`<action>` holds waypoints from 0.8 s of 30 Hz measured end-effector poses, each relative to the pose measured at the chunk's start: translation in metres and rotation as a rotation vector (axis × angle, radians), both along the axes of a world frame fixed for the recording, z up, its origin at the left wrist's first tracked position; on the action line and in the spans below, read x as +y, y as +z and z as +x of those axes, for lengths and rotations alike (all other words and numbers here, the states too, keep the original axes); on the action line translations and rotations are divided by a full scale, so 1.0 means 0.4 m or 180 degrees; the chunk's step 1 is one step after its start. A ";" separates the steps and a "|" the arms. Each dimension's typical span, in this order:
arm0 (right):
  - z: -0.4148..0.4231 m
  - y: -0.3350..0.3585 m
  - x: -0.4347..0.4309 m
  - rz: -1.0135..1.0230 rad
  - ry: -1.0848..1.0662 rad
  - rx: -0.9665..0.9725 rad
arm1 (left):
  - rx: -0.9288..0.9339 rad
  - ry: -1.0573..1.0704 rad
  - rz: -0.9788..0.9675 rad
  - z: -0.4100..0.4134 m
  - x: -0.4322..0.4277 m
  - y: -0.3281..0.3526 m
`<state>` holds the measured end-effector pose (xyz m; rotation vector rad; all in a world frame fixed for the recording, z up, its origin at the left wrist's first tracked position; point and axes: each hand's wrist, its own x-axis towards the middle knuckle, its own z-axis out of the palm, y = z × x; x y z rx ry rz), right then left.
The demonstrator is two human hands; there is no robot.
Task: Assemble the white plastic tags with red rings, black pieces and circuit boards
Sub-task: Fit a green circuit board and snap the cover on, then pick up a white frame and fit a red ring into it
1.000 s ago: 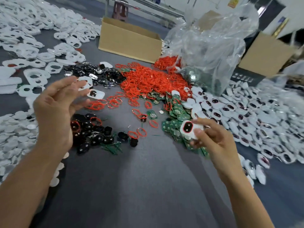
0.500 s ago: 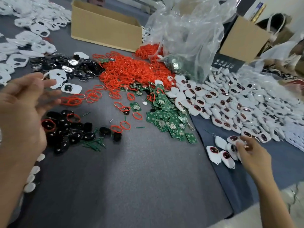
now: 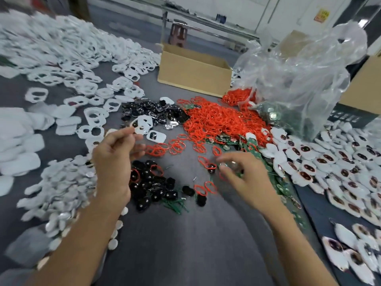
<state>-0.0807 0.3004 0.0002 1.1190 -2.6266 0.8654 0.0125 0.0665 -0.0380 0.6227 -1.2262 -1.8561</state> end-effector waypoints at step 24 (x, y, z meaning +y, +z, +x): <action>-0.080 -0.106 -0.379 0.0401 0.0627 -0.0239 | -0.0307 0.0025 -0.0099 0.008 0.017 0.016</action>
